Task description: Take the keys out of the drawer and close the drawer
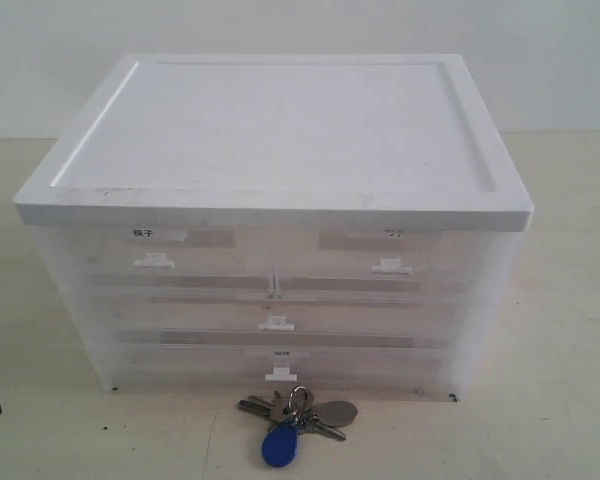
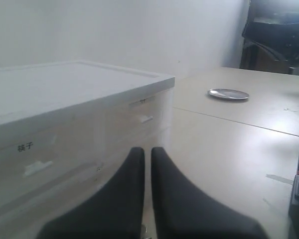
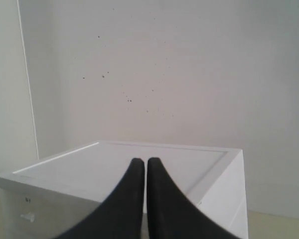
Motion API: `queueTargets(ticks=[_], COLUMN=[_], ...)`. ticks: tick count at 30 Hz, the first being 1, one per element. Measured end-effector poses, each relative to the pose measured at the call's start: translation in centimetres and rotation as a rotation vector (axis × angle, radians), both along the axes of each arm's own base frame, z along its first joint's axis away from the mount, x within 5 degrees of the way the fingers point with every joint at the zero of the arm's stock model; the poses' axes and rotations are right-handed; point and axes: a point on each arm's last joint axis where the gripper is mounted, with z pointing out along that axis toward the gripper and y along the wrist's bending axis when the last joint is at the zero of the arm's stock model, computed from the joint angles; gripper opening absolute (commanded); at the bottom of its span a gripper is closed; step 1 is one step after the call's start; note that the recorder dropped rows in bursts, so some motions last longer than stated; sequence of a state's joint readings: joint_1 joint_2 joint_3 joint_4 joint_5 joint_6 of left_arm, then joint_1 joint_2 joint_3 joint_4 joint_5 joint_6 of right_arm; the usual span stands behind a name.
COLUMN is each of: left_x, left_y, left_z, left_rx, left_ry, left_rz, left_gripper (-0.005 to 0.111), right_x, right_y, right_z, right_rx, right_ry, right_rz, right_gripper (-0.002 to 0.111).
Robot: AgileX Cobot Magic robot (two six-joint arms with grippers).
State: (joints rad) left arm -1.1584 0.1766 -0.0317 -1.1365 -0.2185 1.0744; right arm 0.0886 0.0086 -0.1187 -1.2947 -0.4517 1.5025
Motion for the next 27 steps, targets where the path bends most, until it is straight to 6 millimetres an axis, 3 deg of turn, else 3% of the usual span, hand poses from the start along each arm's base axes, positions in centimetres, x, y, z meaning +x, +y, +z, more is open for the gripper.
queueTargets(ticks=[21,27], left_x=[-0.47,-0.72], left_y=[-0.22,-0.37], left_z=[-0.32,-0.46], left_rx=[0.016,0.058], left_ry=[0.017,-0.079], left_rz=[-0.058,-0.085], left_gripper=[0.005,0.005], right_x=[-0.02,-0.02], right_y=[0.00,0.00], right_z=[0.01,0.01], right_rx=[0.013,0.013], right_ry=[0.006,0.006], right_rz=[0.005,0.005], right_gripper=[0.000,0.000])
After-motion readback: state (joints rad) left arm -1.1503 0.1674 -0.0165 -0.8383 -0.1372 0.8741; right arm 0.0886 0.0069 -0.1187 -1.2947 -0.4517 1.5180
